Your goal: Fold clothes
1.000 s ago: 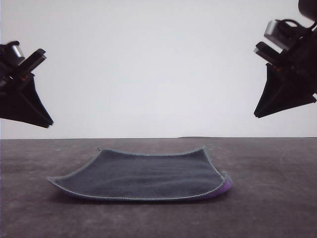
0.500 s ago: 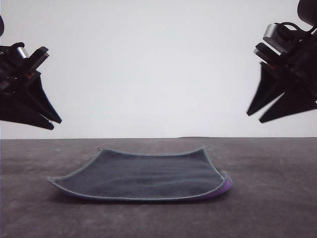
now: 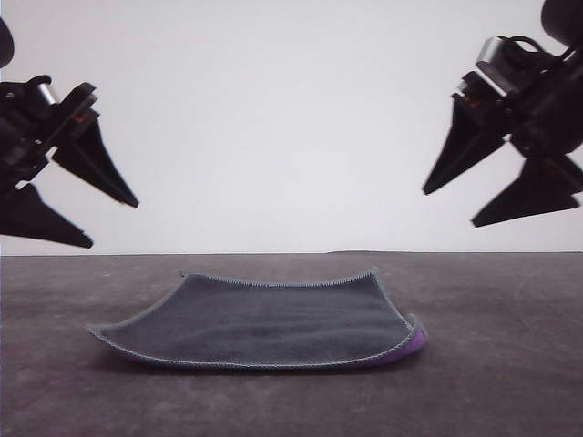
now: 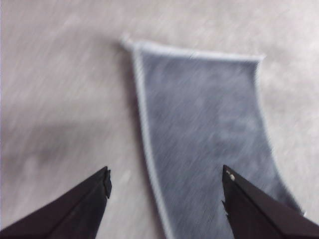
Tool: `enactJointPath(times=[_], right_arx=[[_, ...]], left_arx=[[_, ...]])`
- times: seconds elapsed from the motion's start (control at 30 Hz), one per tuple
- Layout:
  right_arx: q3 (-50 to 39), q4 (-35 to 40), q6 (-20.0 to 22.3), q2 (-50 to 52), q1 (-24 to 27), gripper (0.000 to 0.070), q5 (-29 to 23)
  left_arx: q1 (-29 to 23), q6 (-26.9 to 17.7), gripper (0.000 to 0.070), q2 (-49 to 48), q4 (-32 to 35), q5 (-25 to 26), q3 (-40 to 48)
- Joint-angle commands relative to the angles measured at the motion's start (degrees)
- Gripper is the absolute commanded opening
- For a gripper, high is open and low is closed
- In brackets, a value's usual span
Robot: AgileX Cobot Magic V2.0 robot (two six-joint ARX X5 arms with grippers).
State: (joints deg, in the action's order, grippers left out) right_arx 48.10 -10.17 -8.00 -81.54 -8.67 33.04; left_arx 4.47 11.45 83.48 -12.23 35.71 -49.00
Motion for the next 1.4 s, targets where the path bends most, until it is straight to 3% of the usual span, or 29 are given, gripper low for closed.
enactJointPath(times=[0.0,0.6,0.73,1.17,1.23,1.3,1.33,1.37], right_arx=[[1.58,2.02,-1.79,-3.11,-0.54,0.0489,0.32],[20.50,4.48,-2.63,-30.87,-2.87,0.0488,5.31],[20.82,5.19,-3.17,-32.57,-4.25,0.0482,5.97],[20.82,7.53,-3.59,-33.22,-6.14,0.0361,4.02],[20.82,7.55,-3.59,-33.22,-6.14,0.0237,4.02],[20.82,7.53,-3.52,-33.22,-6.14,0.0091,4.00],[20.82,7.54,-3.38,-33.22,-6.14,0.0035,4.00],[20.82,7.55,-3.17,-33.22,-6.14,0.0004,4.00]], left_arx=[[0.16,1.27,0.0434,2.78,1.28,0.29,-2.21],[3.17,0.19,0.0430,31.11,-3.55,0.70,-26.05],[4.41,0.13,0.0429,33.51,-4.04,2.46,-27.65],[6.31,-0.44,0.0420,33.67,-4.63,2.47,-27.67],[6.31,-0.47,0.0286,33.67,-4.69,2.47,-27.67],[6.31,-0.50,0.0069,33.67,-4.74,2.47,-27.67],[6.31,-0.51,0.0001,33.67,-4.74,2.46,-27.67],[6.31,-0.53,0.0004,33.67,-4.72,2.45,-27.67]])
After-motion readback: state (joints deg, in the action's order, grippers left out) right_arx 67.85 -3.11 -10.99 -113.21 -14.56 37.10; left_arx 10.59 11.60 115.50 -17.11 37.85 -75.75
